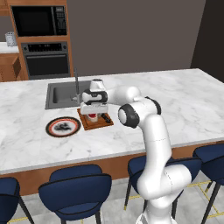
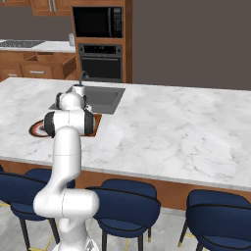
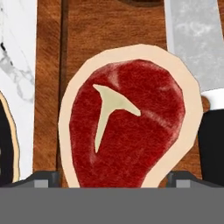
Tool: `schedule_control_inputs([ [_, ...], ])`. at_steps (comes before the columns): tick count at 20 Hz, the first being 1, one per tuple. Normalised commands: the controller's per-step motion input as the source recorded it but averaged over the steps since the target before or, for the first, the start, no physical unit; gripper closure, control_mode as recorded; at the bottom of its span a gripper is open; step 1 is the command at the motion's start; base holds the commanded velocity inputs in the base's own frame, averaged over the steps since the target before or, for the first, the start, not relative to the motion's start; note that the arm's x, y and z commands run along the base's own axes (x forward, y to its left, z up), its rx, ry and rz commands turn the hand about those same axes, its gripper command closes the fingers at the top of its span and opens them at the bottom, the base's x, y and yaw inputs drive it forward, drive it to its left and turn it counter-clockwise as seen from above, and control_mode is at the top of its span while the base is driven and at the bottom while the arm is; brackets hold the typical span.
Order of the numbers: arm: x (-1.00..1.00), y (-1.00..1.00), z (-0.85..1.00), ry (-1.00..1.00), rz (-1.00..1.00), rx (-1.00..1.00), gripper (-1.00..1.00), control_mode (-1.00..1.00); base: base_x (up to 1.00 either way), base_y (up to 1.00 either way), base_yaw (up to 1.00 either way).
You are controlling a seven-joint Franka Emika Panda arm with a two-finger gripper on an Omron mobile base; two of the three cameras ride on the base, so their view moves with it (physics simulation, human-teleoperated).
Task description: Pick up the knife from the drawer and place it on the cutting board. Then place the meat from the plate to the cutting board.
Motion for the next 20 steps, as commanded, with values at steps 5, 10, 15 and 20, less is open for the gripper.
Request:
schedule_control_inputs([
  [5,0.00,0.00,0.29,0.00,-0.04,0.00,-1.00,-1.00,0.00,0.00,0.00],
  [10,-0.44,-0.07,0.51,0.00,-0.04,0.00,-1.00,-1.00,0.00,0.00,0.00],
  [15,-0.96,-0.54,0.30,0.00,-0.02,0.00,-1.00,-1.00,0.00,0.00,0.00],
  [20,-1.00,-0.76,0.25,0.00,0.00,0.00,-1.00,-1.00,0.00,0.00,0.00],
])
